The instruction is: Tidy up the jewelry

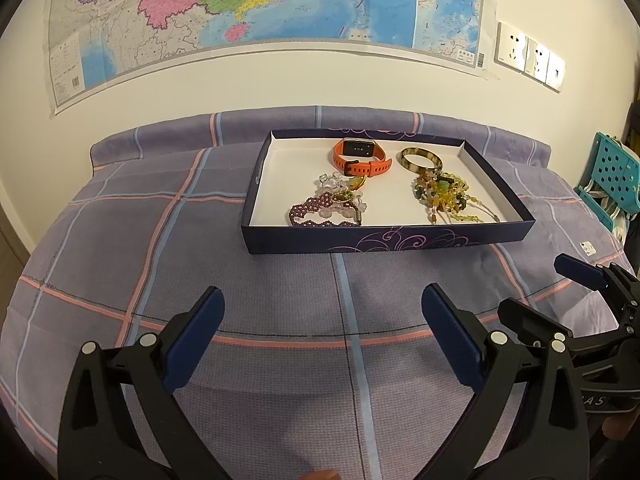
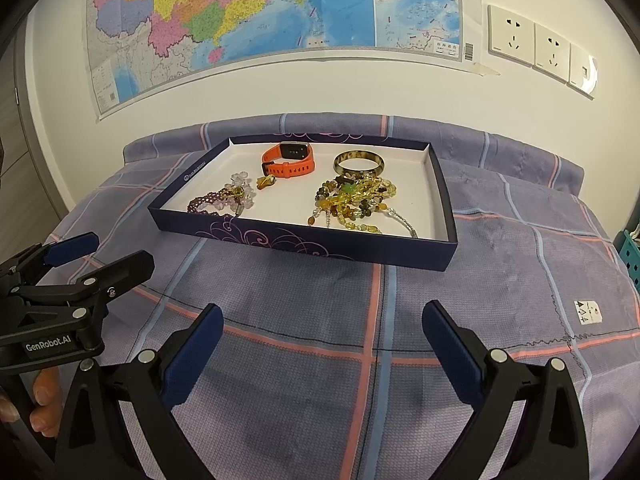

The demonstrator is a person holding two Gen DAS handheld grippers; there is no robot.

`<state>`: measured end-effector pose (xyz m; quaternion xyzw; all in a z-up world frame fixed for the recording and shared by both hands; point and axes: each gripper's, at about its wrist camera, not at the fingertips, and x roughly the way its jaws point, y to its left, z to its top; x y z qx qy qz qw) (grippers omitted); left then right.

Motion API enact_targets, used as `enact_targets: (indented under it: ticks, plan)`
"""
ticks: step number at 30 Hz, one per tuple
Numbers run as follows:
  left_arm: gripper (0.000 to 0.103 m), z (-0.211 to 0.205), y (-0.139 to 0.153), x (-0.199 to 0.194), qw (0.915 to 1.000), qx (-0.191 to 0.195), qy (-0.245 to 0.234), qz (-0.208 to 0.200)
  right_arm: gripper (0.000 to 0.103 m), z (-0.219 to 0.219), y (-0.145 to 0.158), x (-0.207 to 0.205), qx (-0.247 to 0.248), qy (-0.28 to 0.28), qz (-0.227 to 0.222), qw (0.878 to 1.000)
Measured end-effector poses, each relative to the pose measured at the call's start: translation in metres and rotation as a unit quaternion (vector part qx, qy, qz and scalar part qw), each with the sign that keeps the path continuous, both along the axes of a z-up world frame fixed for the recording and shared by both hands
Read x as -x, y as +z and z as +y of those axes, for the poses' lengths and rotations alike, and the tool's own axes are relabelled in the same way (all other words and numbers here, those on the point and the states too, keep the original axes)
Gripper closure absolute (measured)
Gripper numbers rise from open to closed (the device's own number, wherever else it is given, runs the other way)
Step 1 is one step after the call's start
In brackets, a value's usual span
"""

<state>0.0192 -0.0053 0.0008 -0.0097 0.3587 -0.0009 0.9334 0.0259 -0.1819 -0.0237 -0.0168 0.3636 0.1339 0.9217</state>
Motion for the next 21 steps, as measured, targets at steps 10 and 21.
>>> enact_targets:
  ticks: [10, 21]
  plan:
    - [0.006, -0.0016, 0.0002, 0.0015, 1.0, 0.0, 0.0, 0.0, 0.007, -0.0012, 0.0021, 0.002, -0.001, 0.001, -0.002, 1.0]
    - [0.006, -0.006, -0.0017, 0.0042, 0.9999, -0.007, -0.006, -0.006, 0.007, -0.0007, 0.0008, 0.0005, -0.003, 0.002, 0.0, 1.0]
